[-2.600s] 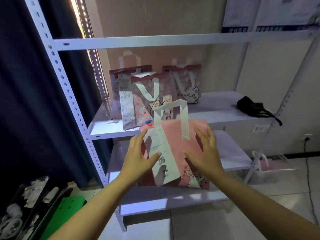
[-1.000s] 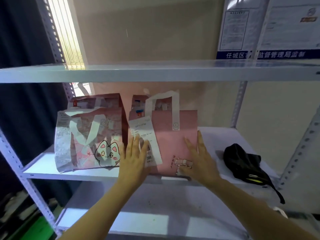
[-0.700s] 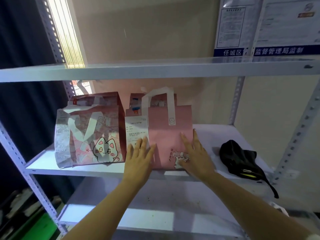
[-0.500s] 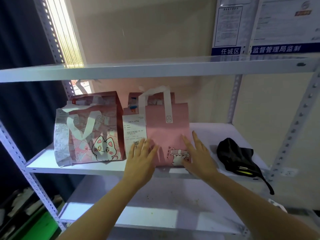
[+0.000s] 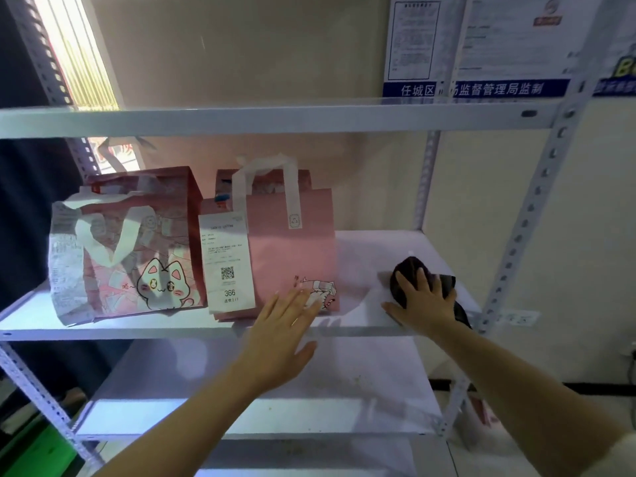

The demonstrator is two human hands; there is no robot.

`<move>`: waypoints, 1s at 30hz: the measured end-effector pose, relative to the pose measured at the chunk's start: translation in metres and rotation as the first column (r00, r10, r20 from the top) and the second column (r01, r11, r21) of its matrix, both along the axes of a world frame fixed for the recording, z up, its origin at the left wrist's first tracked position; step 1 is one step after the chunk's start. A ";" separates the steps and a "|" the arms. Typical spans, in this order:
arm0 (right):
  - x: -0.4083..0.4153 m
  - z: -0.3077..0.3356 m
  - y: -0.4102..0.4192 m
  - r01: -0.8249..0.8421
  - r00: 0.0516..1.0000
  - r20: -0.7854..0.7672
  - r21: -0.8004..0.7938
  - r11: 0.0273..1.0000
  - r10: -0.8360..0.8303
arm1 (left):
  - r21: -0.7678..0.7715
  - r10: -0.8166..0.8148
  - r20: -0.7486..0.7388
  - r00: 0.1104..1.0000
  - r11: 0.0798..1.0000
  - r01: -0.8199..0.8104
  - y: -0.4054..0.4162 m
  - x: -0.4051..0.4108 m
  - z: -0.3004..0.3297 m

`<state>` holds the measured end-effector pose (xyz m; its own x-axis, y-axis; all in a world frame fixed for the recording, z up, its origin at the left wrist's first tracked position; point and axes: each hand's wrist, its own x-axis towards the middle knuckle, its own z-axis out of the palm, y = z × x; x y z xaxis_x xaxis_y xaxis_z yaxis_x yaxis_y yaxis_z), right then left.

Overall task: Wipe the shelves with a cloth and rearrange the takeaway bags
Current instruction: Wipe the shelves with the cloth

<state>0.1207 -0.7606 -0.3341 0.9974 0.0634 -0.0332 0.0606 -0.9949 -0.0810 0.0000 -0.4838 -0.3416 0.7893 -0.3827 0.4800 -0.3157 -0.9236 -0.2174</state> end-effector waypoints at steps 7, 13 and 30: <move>0.012 -0.005 -0.008 0.083 0.995 -0.072 0.096 0.992 -0.076 | 0.011 -0.042 -0.054 0.998 0.999 0.043 -0.001 -0.004 -0.016; 0.015 0.007 -0.009 0.010 0.994 -0.112 0.215 0.977 0.014 | 0.019 -0.065 -0.176 0.982 0.997 0.069 0.012 -0.008 -0.035; -0.177 -0.037 -0.030 0.003 1.000 0.021 0.487 0.874 -0.016 | 0.065 -0.069 -0.510 0.857 0.991 0.118 0.037 -0.061 -0.102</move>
<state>-0.0563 -0.7908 -0.3709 0.9982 0.0559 0.0231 0.0594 -0.8306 -0.5536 -0.0608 -0.4470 -0.4436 0.8720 -0.4892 -0.0159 -0.4887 -0.8683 -0.0852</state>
